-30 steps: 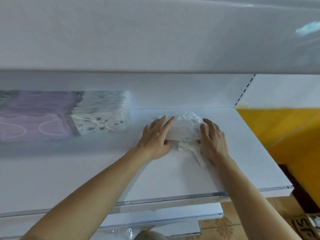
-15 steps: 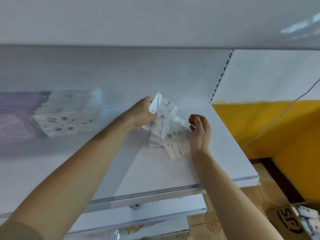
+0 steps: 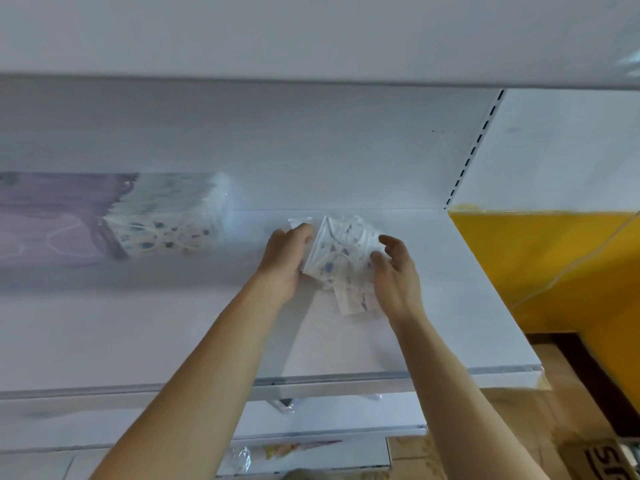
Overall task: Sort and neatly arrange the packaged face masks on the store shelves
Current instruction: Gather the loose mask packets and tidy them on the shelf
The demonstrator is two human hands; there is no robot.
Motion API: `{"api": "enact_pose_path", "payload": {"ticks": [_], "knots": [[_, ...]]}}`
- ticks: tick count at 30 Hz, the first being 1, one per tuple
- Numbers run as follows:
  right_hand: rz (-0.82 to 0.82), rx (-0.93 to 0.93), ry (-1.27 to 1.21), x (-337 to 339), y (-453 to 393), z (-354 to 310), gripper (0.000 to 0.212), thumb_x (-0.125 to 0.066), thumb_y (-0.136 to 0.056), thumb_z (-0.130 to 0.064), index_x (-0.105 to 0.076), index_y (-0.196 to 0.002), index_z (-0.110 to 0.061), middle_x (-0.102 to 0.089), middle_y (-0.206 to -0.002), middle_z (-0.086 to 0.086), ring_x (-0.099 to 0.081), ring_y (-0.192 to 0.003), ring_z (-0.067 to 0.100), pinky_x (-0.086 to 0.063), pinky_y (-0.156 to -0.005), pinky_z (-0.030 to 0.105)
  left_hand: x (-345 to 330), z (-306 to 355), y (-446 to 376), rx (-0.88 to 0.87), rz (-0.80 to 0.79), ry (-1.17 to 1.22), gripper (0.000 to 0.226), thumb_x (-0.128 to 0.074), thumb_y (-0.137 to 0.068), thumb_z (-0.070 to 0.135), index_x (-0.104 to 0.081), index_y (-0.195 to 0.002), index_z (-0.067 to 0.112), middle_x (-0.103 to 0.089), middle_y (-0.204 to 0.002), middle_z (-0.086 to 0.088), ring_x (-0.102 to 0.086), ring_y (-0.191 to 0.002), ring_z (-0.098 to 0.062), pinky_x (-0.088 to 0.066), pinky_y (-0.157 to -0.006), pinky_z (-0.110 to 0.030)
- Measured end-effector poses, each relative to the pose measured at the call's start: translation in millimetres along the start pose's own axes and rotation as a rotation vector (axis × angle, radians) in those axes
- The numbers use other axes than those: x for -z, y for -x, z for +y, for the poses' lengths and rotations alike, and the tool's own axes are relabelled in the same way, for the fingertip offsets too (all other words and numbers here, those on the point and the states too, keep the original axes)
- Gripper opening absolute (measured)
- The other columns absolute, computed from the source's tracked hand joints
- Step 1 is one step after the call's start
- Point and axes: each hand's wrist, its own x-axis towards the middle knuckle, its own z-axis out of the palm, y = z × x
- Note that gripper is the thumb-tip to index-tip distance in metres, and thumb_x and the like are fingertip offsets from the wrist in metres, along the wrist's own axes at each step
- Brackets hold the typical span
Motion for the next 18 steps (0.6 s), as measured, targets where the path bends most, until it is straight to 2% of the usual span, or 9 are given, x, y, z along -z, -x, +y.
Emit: {"api": "enact_pose_path", "payload": {"ticks": [2, 4, 6, 8, 9, 11, 14, 16, 18], "knots": [[-0.031, -0.007, -0.043, -14.0, -0.6, -7.2, 0.049, -0.047, -0.092, -0.033, -0.053, -0.14, -0.026, -0.06, -0.128, -0.002, -0.058, -0.116, 0.023, -0.047, -0.102, 0.042, -1.2, 6.2, -7.4, 0.052, 0.004, 0.039, 0.034, -0.065, -0.074, 0.022, -0.063, -0.097, -0.003, -0.054, -0.075, -0.015, -0.056, -0.052, -0.02, -0.041, -0.049, -0.023], [-0.058, -0.022, -0.095, -21.4, -3.0, -11.0, 0.053, -0.047, -0.09, -0.036, -0.052, -0.142, -0.026, -0.059, -0.134, -0.002, -0.057, -0.12, 0.022, -0.046, -0.106, 0.043, 0.1, 9.6, -16.6, 0.107, -0.003, 0.077, 0.033, -0.065, -0.085, 0.015, -0.063, -0.111, -0.005, -0.06, -0.075, -0.016, -0.062, -0.049, -0.021, -0.049, -0.049, -0.023], [-0.059, -0.014, -0.137, -22.2, -1.7, -10.6, 0.053, -0.047, -0.09, -0.038, -0.052, -0.141, -0.028, -0.058, -0.135, -0.006, -0.056, -0.122, 0.018, -0.045, -0.107, 0.041, 2.4, 7.9, -26.2, 0.151, -0.04, 0.06, 0.042, -0.071, -0.082, 0.017, -0.066, -0.115, -0.007, -0.071, -0.085, -0.021, -0.07, -0.064, -0.03, -0.06, -0.069, -0.043], [-0.041, 0.043, -0.127, -19.1, 3.1, -5.4, 0.053, -0.047, -0.089, -0.038, -0.054, -0.14, -0.028, -0.06, -0.134, -0.008, -0.057, -0.12, 0.014, -0.045, -0.104, 0.036, 3.3, 0.0, -38.5, 0.128, -0.04, -0.105, 0.061, -0.085, -0.061, 0.034, -0.072, -0.108, -0.003, -0.076, -0.095, -0.021, -0.075, -0.082, -0.037, -0.059, -0.087, -0.06], [-0.035, 0.062, -0.131, -17.3, 4.8, -2.4, 0.05, -0.048, -0.09, -0.035, -0.055, -0.139, -0.029, -0.062, -0.133, -0.007, -0.058, -0.119, 0.012, -0.046, -0.102, 0.033, 2.0, -5.0, -42.8, 0.096, -0.046, -0.209, 0.071, -0.087, -0.049, 0.042, -0.073, -0.105, 0.0, -0.076, -0.098, -0.02, -0.075, -0.087, -0.037, -0.059, -0.089, -0.058], [-0.033, 0.061, -0.162, -15.0, 5.6, -0.2, 0.045, -0.051, -0.093, -0.03, -0.056, -0.137, -0.031, -0.064, -0.13, -0.006, -0.059, -0.119, 0.009, -0.046, -0.099, 0.029, -2.1, -10.4, -42.6, 0.004, -0.038, -0.402, 0.078, -0.082, -0.041, 0.052, -0.071, -0.103, 0.005, -0.075, -0.101, -0.013, -0.073, -0.09, -0.03, -0.061, -0.085, -0.043], [-0.031, 0.058, -0.191, -12.9, 4.3, 0.1, 0.047, -0.051, -0.086, -0.031, -0.058, -0.132, -0.033, -0.065, -0.126, -0.011, -0.061, -0.116, 0.006, -0.049, -0.1, 0.031, -11.3, -8.6, -25.6, -0.124, -0.054, -0.487, 0.058, -0.082, -0.057, 0.035, -0.063, -0.109, 0.015, -0.072, -0.104, -0.003, -0.07, -0.094, -0.021, -0.06, -0.084, -0.04], [-0.035, 0.061, -0.199, -13.5, 3.5, 2.1, 0.047, -0.052, -0.085, -0.03, -0.06, -0.131, -0.03, -0.065, -0.126, -0.012, -0.061, -0.117, 0.003, -0.05, -0.103, 0.033, -15.9, -15.8, -23.7, -0.141, -0.083, -0.456, 0.052, -0.083, -0.071, 0.013, -0.055, -0.115, 0.011, -0.068, -0.11, -0.007, -0.068, -0.099, -0.024, -0.058, -0.084, -0.04], [-0.005, 0.067, -0.239, -12.1, 3.9, 3.1, 0.044, -0.056, -0.086, -0.026, -0.061, -0.13, -0.029, -0.066, -0.125, -0.012, -0.061, -0.118, 0.002, -0.05, -0.103, 0.033, -13.9, -25.0, -25.4, -0.162, -0.091, -0.416, 0.053, -0.081, -0.073, 0.002, -0.052, -0.116, 0.008, -0.067, -0.11, -0.01, -0.068, -0.102, -0.028, -0.059, -0.081, -0.036]]}}
